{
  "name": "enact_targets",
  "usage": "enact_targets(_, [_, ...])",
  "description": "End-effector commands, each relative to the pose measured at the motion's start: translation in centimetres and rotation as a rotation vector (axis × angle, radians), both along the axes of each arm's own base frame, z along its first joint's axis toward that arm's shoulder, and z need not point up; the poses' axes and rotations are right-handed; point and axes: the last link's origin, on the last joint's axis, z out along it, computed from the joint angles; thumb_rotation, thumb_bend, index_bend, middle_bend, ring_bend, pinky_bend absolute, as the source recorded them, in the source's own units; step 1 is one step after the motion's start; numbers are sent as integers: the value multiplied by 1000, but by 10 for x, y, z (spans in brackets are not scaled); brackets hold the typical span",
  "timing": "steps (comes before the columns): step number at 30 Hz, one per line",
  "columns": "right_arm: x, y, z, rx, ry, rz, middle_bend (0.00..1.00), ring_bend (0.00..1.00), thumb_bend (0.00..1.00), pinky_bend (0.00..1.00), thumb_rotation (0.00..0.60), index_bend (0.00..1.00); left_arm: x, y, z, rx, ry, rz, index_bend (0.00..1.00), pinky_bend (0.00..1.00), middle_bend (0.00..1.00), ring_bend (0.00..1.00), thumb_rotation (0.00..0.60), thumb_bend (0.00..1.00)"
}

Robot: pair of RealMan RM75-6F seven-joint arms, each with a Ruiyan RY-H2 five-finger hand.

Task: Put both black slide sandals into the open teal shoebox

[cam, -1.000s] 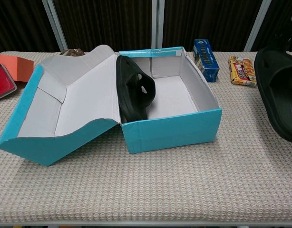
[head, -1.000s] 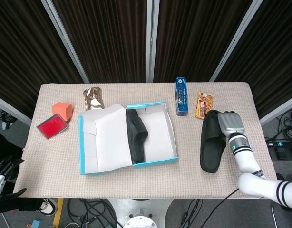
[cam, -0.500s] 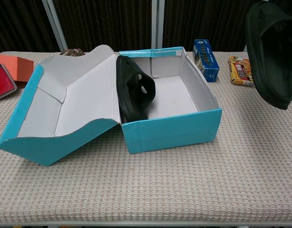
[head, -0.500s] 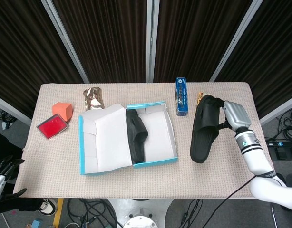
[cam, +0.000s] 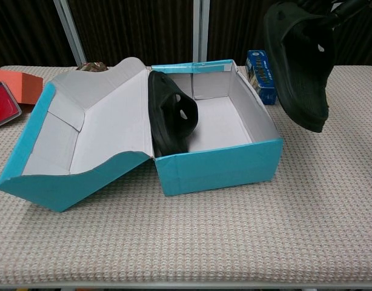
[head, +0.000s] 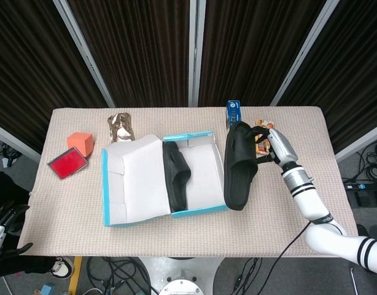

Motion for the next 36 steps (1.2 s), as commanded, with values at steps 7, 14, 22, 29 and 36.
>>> enact_targets(7, [11, -10, -13, 15, -79, 16, 535, 304, 82, 435, 600, 594, -3, 0, 1, 2, 2, 9, 169, 118, 186, 51, 600, 0])
enact_targets(14, [20, -11, -30, 70, -173, 43, 535, 321, 82, 435, 600, 593, -4, 0, 1, 2, 5, 10, 169, 117, 186, 51, 600, 0])
enact_targets(22, [24, -11, -60, 129, -219, 83, 534, 329, 79, 435, 600, 594, -6, 0, 1, 0, 15, 18, 169, 118, 186, 51, 600, 0])
enact_targets(29, [28, -24, -83, 168, -238, 92, 535, 329, 79, 436, 600, 594, -8, -1, 4, 10, 22, 25, 169, 117, 186, 51, 600, 0])
enact_targets(36, [38, -37, -98, 183, -229, 130, 535, 329, 79, 436, 600, 594, -10, 1, 6, 18, 24, 30, 169, 118, 186, 51, 600, 0])
